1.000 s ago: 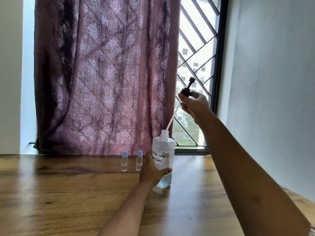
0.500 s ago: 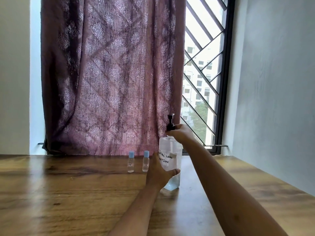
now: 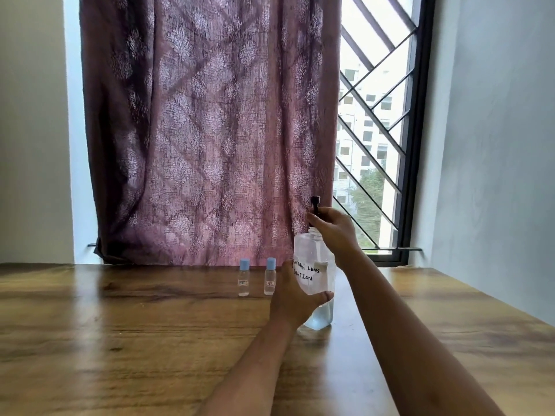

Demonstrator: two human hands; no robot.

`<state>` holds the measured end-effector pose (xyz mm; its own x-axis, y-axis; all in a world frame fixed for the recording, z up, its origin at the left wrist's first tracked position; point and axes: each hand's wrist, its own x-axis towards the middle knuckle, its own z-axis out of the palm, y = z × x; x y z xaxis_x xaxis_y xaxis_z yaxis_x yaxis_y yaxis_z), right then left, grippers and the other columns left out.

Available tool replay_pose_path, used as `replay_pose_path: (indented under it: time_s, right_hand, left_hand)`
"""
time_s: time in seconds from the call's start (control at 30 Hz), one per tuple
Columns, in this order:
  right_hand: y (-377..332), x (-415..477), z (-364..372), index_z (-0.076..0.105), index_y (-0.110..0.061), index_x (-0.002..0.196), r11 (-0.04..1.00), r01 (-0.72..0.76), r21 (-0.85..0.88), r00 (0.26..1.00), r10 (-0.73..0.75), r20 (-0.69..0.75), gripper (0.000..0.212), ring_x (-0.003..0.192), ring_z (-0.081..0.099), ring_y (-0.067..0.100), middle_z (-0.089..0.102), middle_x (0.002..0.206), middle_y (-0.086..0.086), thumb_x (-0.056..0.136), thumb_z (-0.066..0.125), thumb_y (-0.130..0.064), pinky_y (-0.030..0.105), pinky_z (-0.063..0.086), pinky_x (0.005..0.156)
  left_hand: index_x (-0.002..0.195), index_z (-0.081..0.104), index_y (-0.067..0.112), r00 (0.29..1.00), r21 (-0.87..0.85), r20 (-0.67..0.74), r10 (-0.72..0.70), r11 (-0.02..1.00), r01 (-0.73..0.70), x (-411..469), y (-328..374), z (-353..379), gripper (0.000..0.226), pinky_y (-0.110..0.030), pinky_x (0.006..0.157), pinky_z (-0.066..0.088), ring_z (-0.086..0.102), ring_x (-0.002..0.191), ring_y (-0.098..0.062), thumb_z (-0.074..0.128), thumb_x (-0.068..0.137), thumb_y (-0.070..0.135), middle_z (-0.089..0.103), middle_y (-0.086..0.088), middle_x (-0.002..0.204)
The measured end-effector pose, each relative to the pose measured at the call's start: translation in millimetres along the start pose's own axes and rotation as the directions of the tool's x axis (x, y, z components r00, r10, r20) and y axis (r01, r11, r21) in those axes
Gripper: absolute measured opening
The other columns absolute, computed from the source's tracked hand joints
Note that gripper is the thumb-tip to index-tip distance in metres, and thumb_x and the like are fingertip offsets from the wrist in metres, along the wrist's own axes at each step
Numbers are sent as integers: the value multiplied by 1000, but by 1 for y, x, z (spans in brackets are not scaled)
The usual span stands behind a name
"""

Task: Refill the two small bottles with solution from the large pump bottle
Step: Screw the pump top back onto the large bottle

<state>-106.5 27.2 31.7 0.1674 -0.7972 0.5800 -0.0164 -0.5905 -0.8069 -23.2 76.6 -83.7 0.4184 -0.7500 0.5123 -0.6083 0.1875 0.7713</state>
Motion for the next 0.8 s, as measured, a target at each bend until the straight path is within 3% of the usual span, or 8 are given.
replay_pose_path:
  time_s: [0.13,0.27,0.33,0.43,0.53,0.67,0.8]
  right_hand:
    - [6,5,-1,67,-9,101,997,15,-77,998,-19,-62,44,86,65,18,70,92,3,67,82,-31,27,47,75]
    - [8,7,3,58,-11,108,985,24,-170,999,-31,-40,53,90,61,19,66,97,4,67,82,-34,28,46,76]
    - [7,5,3,56,-13,113,990,43,-133,999,-42,11,50,90,61,18,66,99,1,73,78,-35,28,47,74]
    - [12,2,-1,57,-11,120,997,76,-8,992,-74,106,32,104,62,26,67,111,9,90,60,-20,42,49,94]
    - [17,-1,-6,56,-6,126,996,67,64,991,-74,114,34,111,59,30,65,118,14,93,51,-7,48,44,103]
    - [20,-4,-9,62,-3,113,990,118,77,991,-123,59,30,101,66,28,70,107,13,84,67,-8,47,51,94]
    - [18,-2,-11,55,-15,101,994,113,7,994,-113,-3,42,87,63,16,66,97,3,70,81,-23,31,53,75]
  left_hand:
    - [130,31,23,1000,40,-3,15,999,-15,0,1,2,92,-36,95,50,52,116,-20,82,59,51,50,0,129]
    - [131,31,21,1000,71,-6,24,997,-23,0,1,4,93,-38,94,50,51,117,-22,81,59,53,49,-2,129]
    - [130,31,22,1000,73,-8,19,997,-19,1,0,4,93,-38,94,50,51,117,-21,81,58,55,50,-1,129]
    - [131,30,25,1000,80,-1,9,997,-9,4,-3,6,94,-37,96,50,51,118,-19,79,58,58,50,2,130]
    - [130,29,29,1000,79,1,6,997,-6,6,-4,7,94,-36,96,51,52,117,-18,79,56,60,49,3,130]
    - [128,31,28,1000,85,-3,8,996,-7,5,-4,8,94,-37,94,52,52,116,-18,80,55,60,50,3,127]
    - [130,30,27,999,128,24,39,991,-42,5,-3,10,96,-39,95,51,52,116,-19,78,54,63,49,2,127]
